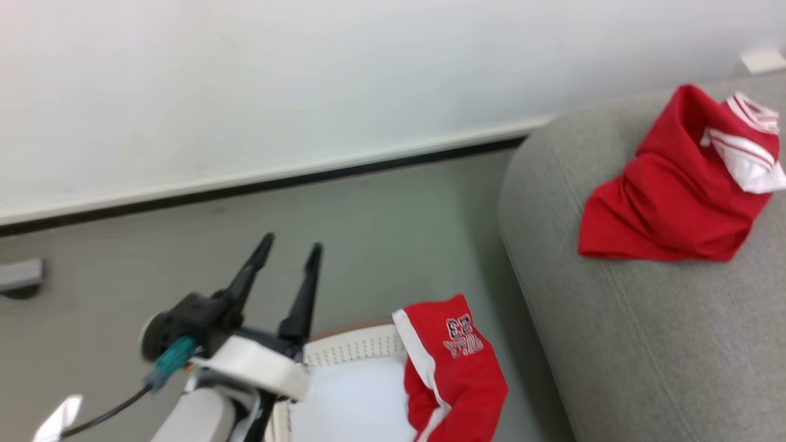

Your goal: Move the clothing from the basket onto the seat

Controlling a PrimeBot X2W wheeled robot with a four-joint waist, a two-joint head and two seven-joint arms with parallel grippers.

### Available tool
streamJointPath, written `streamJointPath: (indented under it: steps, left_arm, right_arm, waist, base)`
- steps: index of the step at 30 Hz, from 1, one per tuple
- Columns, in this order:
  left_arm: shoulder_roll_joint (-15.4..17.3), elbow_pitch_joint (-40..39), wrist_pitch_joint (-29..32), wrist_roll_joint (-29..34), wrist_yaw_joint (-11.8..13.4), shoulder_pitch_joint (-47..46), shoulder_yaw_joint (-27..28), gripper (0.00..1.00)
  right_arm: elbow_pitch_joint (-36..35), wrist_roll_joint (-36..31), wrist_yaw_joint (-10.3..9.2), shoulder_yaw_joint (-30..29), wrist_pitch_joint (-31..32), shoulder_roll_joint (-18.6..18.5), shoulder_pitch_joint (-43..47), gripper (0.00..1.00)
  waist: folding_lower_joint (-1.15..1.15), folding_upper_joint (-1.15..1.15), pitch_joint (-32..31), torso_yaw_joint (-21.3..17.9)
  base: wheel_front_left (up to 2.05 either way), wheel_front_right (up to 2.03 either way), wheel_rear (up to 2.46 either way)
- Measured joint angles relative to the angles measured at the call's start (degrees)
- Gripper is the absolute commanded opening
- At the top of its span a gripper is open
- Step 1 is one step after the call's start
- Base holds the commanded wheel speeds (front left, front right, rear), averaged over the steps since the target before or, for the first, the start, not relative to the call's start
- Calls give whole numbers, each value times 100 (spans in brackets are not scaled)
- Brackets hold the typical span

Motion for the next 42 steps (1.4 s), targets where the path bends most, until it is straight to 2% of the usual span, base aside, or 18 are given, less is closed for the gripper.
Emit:
streamJointPath:
  steps: [3,8,13,18,23,30,42]
  left_arm:
    - [13,-96,0,4,91,314,335,100]
    - [-21,-233,0,66,215,786,810,100]
    - [-166,-355,0,224,305,1169,1217,100]
    - [-346,-450,0,361,343,1548,1575,100]
    - [-582,-597,0,566,314,1834,1939,100]
    - [-848,-736,0,800,153,2099,2303,100]
    - [-1048,-715,0,1055,-73,2130,2454,100]
  right_arm:
    - [-245,-214,0,-510,-22,203,418,100]
    - [-868,-957,0,-1856,-30,675,1435,100]
    - [-1640,-1849,0,-3117,-30,1399,2743,100]
    - [-2387,-2584,0,-3865,-32,2189,3933,100]
    - [-2755,-3189,0,-4086,-40,2700,4651,100]
    - [-2885,-3650,0,-4183,-40,3205,4923,100]
    - [-2830,-3840,0,-4081,-40,3273,4845,100]
  waist:
    - [0,0,-232,142]
    - [0,0,-534,369]
    - [0,0,-730,561]
    - [0,0,-848,686]
    - [0,0,-834,724]
    - [1,0,-775,686]
    - [1,0,-763,639]
  base:
    - [0,0,0]
    - [0,0,0]
    - [0,0,0]
    - [0,0,0]
    - [0,0,0]
    - [0,0,0]
    - [0,0,0]
